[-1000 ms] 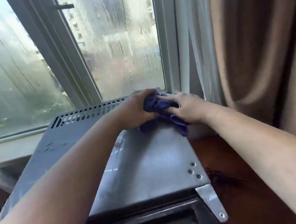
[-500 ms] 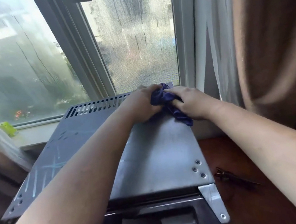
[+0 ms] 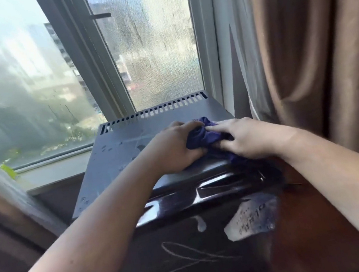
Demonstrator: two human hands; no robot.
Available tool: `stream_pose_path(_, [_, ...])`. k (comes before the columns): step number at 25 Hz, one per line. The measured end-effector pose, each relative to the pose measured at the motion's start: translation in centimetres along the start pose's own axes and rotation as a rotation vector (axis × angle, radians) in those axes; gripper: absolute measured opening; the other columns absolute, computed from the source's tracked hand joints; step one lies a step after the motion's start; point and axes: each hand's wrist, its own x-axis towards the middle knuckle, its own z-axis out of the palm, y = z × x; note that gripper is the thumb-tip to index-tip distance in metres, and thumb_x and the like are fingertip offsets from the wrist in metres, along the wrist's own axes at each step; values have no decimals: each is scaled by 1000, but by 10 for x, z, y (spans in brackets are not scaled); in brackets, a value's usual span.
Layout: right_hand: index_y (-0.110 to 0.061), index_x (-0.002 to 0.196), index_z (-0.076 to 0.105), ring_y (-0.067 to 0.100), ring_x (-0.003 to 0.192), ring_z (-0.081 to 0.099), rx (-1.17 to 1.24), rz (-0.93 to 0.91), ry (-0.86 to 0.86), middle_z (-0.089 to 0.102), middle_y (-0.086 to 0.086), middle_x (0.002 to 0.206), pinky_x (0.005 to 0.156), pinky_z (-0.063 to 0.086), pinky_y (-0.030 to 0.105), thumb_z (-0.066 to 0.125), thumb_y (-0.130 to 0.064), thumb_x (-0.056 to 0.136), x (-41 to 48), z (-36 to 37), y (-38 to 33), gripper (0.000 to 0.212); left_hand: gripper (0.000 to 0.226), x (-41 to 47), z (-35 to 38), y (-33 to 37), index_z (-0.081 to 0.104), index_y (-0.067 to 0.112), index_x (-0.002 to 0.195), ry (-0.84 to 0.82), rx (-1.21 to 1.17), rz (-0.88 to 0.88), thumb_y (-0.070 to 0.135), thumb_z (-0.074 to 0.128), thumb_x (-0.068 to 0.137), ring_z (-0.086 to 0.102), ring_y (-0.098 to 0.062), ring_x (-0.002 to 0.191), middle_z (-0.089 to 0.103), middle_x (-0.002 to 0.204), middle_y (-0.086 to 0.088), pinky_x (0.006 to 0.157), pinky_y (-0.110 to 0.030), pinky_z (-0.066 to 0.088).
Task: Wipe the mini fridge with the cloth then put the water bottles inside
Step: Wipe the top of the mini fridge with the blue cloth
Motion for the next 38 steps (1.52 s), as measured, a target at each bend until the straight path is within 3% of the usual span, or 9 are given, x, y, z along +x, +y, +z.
stream_pose_path(2, [-37,153,40,15,151,33,43,9,17,35,-11,163,125,20,30,57,-35,100,-13,9,-27,56,70,-28,-3,-5,45,33,154,14,-10,6,48,70,90,60,-33,126,57,139,-12,109,-37,45])
stream_pose_path(6, [-36,154,39,22,150,34,45,8,12,35,-10,164,124,24,33,52,-29,101,-21,31,-84,55,64,-80,-8,-31,53,30,148,108,-86,-13,43,72,88,58,-31,130,61,139,-10,109,-37,45])
stream_pose_path(10, [-33,158,31,21,154,24,15,-21,-22,23,-5,169,127,12,42,45,-29,104,-8,60,-143,56,65,-134,-17,-70,50,34,150,166,-127,-135,44,71,89,54,-26,137,55,151,-2,113,-36,42])
stream_pose_path(17, [-32,159,27,20,156,19,-40,-58,-43,22,2,170,125,2,55,39,-31,105,27,104,-203,56,60,-183,-27,-113,57,33,146,290,-158,-295,41,71,88,59,-26,132,62,144,0,112,-35,44])
stream_pose_path(25, [-39,157,28,16,154,26,-53,-52,18,26,-7,168,125,-4,55,33,-31,107,17,95,-175,52,63,-160,-21,-91,52,30,151,264,-63,-316,38,69,90,54,-23,138,56,153,4,114,-35,41])
stream_pose_path(34, [-44,157,26,5,155,20,-21,28,62,25,-13,168,126,-6,52,34,-31,106,-21,43,-58,54,67,-77,9,-2,50,27,152,199,-81,-165,46,65,89,50,-24,142,52,155,2,118,-41,40])
stream_pose_path(38, [-44,156,28,3,154,19,-11,89,126,27,-14,167,126,-2,51,37,-29,105,-46,25,-18,54,64,-43,23,39,52,26,150,193,-71,-101,41,66,90,52,-26,139,55,153,-2,117,-36,39])
